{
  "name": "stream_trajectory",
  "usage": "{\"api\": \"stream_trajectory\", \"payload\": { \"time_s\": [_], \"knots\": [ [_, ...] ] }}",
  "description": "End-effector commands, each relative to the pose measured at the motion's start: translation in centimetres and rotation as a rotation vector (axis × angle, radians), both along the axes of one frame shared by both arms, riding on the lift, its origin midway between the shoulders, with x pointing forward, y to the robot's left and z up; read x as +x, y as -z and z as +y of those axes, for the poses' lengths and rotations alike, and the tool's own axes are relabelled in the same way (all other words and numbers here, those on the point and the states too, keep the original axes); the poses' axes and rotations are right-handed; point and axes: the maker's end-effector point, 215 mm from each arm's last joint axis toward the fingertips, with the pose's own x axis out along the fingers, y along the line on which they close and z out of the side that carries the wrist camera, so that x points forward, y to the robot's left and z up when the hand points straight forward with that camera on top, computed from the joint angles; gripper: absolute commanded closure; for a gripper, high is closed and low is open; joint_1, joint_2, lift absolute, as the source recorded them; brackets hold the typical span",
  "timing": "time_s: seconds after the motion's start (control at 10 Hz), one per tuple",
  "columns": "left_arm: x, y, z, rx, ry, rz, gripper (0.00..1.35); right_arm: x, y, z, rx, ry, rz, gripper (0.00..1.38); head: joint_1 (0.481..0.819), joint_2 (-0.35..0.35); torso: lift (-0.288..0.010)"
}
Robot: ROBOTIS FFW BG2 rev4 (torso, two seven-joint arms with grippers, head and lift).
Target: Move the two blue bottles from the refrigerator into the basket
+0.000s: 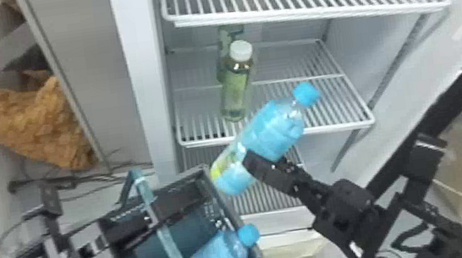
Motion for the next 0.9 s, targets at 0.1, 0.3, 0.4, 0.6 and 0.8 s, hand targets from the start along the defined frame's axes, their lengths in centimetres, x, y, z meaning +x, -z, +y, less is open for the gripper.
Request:
{"api": "stream_trajectory", "payload": {
  "time_s": [0.1, 0.3, 0.4, 0.6, 0.8],
  "knots": [
    [0.1, -0.1, 0.0, -0.001, 0.001, -0.003, 1.19, -2.3, 2.6, 2.8, 0.022, -0.135, 0.104, 1.27, 0.695, -0.121, -0.216],
    [0.1, -0.3, -0.1, -0.003, 0.003, -0.006, 1.19, -2.3, 4.6, 4.8, 0.065, -0.231, 0.149, 0.9, 0.695, -0.085, -0.216],
    [0.1, -0.3, -0.1, -0.003, 0.003, -0.006, 1.19, -2.4, 4.9, 5.4, 0.072, -0.246, 0.156, 0.43, 0.695, -0.063, -0.216],
    [0.0, -0.2, 0.0, -0.005, 0.002, -0.004, 1.19, -1.9, 4.3, 5.4, 0.121, -0.231, 0.135, 0.07, 0.695, -0.039, -0.216],
    [0.0, -0.2, 0.0, -0.003, 0.002, -0.004, 1.19, -1.4, 3.6, 5.0, 0.152, -0.214, 0.115, 0.16, 0.695, -0.039, -0.216]
  ]
}}
